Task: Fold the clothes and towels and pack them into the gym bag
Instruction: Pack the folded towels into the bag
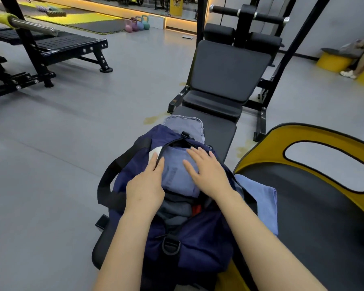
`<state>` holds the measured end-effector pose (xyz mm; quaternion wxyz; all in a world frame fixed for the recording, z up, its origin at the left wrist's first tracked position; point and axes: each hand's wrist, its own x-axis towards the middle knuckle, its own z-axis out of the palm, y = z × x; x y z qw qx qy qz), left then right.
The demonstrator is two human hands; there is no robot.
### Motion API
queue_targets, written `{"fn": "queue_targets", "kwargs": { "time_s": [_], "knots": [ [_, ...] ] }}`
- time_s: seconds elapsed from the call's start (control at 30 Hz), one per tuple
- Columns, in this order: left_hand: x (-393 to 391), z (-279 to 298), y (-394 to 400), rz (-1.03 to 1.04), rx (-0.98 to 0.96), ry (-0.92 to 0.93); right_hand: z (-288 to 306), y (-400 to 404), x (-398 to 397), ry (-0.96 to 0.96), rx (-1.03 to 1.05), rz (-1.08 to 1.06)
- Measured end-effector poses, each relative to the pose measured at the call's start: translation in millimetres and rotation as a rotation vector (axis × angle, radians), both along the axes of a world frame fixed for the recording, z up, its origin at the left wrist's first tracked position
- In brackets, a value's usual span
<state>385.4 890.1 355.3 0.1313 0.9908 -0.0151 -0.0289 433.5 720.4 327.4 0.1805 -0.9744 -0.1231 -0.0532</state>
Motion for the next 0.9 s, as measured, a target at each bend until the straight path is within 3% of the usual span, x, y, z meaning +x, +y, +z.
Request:
{"fn": "queue_targets", "kwargs": {
  "time_s": [0.23, 0.47, 0.57, 0.73, 0.9],
  "knots": [
    [-3.2, -12.9, -14.9, -0.033, 0.082, -0.052, -11.5, -71.6, -25.8, -0.008, 0.169, -0.26],
    [-3.9, -19.1, -24.1, -0.073, 0.146, -0.05, -42.3, -134.8, -57.7, 0.218, 0.341, -0.591],
    [-2.0, -19.9, -24.9, -0.07, 0.143, -0.045, -54.1, -136.0, -67.0, 0.292, 0.347, -0.572],
    [-2.0, -19.7, -27.7, -0.071, 0.149, -0.03, -58.1, -125.6, -66.7, 0.199, 0.285, -0.527],
    [-2.8, -18.9, -28.1, -0.075, 0.146, -0.027, -38.4, -92.2, -53.5, 0.087, 0.527, -0.52]
  ]
}}
